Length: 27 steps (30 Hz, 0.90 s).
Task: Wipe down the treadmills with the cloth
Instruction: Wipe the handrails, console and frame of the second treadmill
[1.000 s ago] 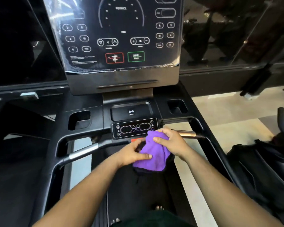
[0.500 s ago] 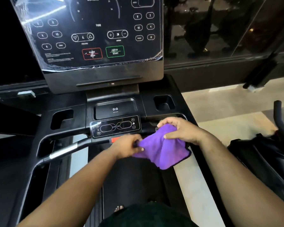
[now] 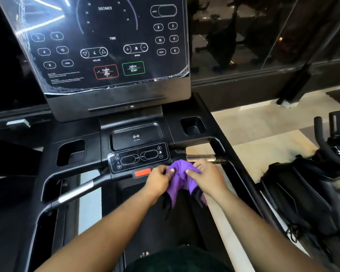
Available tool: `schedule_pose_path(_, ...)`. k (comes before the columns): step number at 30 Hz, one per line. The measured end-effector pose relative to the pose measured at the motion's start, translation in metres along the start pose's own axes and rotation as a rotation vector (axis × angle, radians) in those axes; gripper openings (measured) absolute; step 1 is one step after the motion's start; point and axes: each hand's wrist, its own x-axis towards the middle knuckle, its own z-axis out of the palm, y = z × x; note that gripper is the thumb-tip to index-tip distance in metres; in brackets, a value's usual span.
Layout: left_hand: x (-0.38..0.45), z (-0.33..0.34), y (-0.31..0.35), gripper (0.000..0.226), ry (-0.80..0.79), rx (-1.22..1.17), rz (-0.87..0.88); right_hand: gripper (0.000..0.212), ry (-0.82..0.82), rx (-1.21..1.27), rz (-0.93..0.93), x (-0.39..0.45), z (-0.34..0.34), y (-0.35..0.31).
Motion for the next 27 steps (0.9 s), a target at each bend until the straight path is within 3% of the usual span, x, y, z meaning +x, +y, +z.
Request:
schedule_pose_path(3,-0.009,0.013,0.003,0.037,-0.101,-0.201,-0.095,0.014,-0.111,0.007,-0.088,-0.020,0.034,-0.011)
schedule_pose_path(6,-0.015,0.011,0.005,0.061,-0.146,-0.279,-0.151,0.016,-0.324,0.221,-0.057,-0.025,0.035,-0.011)
schedule_pose_path(8,-0.016,0.007,0.003,0.050,-0.162,-0.301,-0.126,0.019,-0.413,0.421,0.018,-0.023,0.024,-0.002)
schedule_pose_path(10,-0.013,0.003,0.002,0.023,-0.199,-0.332,-0.102,0.018,-0.303,0.517,0.022,-0.018,0.018,0.009)
schedule_pose_path(13,-0.008,-0.003,0.009,0.022,-0.317,-0.271,-0.048,0.036,-0.028,0.337,-0.069,-0.004,0.028,0.034)
schedule_pose_path(15,-0.005,-0.005,0.020,0.028,-0.384,-0.263,0.004,0.062,-0.052,0.305,-0.078,0.002,0.035,0.041)
schedule_pose_path(17,0.000,-0.010,0.031,0.031,-0.411,-0.255,0.053,0.062,-0.116,0.411,-0.083,0.008,0.035,0.042)
schedule_pose_path(20,0.013,-0.021,0.036,0.029,-0.322,0.035,0.248,0.042,-0.004,0.357,-0.119,0.015,0.034,0.034)
schedule_pose_path(24,0.028,-0.031,0.041,0.053,0.069,0.820,0.571,0.046,0.379,0.228,-0.031,0.042,0.035,0.017)
schedule_pose_path(27,0.038,-0.032,0.041,0.071,0.173,1.018,0.609,0.060,0.375,0.165,0.080,0.069,0.044,0.000)
